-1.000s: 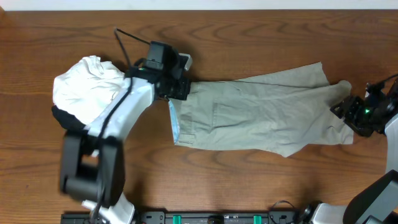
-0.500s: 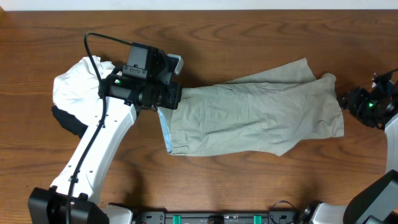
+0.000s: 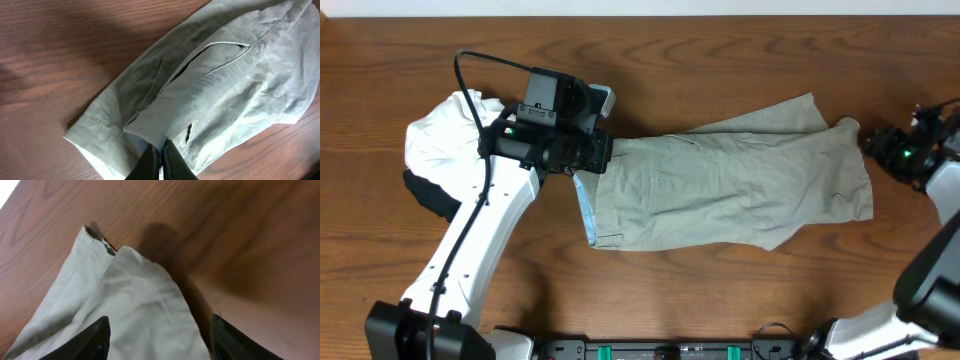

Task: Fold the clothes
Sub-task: 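Pull the right leg corner rightward with the right gripper to straighten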

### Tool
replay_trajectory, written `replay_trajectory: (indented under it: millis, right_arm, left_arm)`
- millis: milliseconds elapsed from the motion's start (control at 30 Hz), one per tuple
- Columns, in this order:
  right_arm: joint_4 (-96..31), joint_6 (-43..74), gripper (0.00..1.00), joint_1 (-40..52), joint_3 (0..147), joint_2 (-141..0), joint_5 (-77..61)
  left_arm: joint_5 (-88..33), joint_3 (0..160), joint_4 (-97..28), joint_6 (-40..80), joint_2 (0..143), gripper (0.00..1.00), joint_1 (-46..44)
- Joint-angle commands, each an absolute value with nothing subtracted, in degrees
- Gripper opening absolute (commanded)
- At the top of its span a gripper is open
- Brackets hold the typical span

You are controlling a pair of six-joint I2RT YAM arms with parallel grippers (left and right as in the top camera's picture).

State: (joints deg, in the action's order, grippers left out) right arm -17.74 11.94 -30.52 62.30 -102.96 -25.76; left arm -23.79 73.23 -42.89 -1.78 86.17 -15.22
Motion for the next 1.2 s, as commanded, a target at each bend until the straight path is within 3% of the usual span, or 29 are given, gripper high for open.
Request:
replay_trajectory:
  millis: [0,100,233,533,733,867,933,967,1000,1033,1167]
  right_arm:
    - [-14.7,12.9,0.67,-28.7,63.6,-108.3,-30.3]
    - [-11.0,15.4,0.77,-28.1,64.1,-111.7,-32.1]
    - [-4.9,18.5,0.78,-27.8,64.1,-114.7,-34.7]
    - [1.2,18.6,0.52,-27.9,64.1,-115.2,-41.6]
    - [2.2,18.6,0.25,-28.4,64.1,-115.2,-47.0]
    - [2.0,19.3,0.18,-29.5,64.1,-115.1,-48.6]
    - [1.9,20.0,0.17,-30.2,64.1,-115.1,-49.0]
    - [1.9,20.0,0.22,-30.6,64.1,-115.1,-49.4]
    - [1.7,20.0,0.38,-30.9,64.1,-115.1,-49.6]
    - [1.4,20.0,0.47,-31.2,64.1,-115.1,-49.6]
    - [0.3,19.6,0.52,-31.1,64.1,-115.1,-46.7]
  left_arm:
    - [-23.3,74.4,-42.5,-1.9,85.3,0.06,-15.2]
    - [-23.3,74.4,-42.5,-1.9,85.3,0.06,-15.2]
    - [-23.3,74.4,-42.6,-1.9,85.3,0.06,-15.2]
    - [-23.3,74.4,-42.6,-1.9,85.3,0.06,-15.2]
    - [-23.3,74.4,-42.6,-1.9,85.3,0.06,-15.2]
    - [-23.3,74.4,-42.6,-1.9,85.3,0.06,-15.2]
    - [-23.3,74.4,-42.6,-1.9,85.3,0.06,-15.2]
    - [-23.3,74.4,-42.6,-1.9,85.3,0.06,-15.2]
    - [-23.3,74.4,-42.6,-1.9,85.3,0.06,-15.2]
    - [-23.3,74.4,-42.6,-1.9,85.3,0.06,-15.2]
    - [-23.3,74.4,-42.6,-1.9,85.3,0.06,-15.2]
